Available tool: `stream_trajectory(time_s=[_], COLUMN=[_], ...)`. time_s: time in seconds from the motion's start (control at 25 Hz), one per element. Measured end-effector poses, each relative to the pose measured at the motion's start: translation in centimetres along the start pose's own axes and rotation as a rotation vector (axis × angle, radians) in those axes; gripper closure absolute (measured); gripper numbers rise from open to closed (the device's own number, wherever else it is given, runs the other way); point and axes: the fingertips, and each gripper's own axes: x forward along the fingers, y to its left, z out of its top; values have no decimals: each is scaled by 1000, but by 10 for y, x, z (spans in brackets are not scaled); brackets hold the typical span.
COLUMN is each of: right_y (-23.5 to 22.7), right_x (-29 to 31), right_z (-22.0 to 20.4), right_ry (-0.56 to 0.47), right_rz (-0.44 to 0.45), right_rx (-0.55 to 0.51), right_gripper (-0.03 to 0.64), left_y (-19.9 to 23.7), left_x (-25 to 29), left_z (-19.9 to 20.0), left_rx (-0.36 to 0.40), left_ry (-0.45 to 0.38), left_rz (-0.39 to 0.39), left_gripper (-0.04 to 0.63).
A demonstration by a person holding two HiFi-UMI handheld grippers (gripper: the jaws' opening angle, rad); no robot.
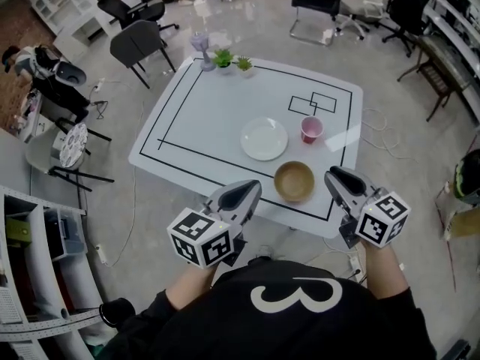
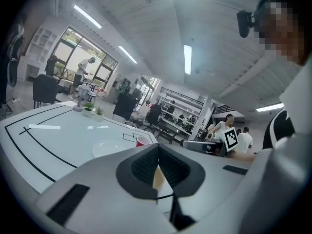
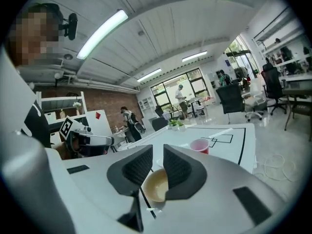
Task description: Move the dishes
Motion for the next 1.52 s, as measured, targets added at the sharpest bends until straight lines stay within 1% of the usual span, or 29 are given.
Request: stream_trajectory(time_s=[0.16,0.4,0.64,0.8,1.04,1.16,1.52], right_y=[30,71,99,102,97,93,82], right_x=[-35,-77,-103,-108,-108,-108,-109], right_z=[20,40,45,41,30,26,22], right_ry=[-50,-117,-146,-129,-101,-92,-67], right_rz=[73,193,269,267,255,252,236], right_rx=[-91,-176,-187,-221,-202,-187,-187], right_gripper=[608,609,609,609,607,607,608], left_y=[-45,-111,-151,-160,-160,-156,-157], left_x=[-5,-17,-27,-24,-20,-16,-10], left_z=[8,23,30,26,20,17,17], left_rx=[41,117,188,197,211,203,196], left_ry=[-15,-65,-97,-89,-88,-85,-88], left_rz=[-42,-142,-189,-202,-205,-199,-196], left_gripper=[594,594,594,594,594,594,594])
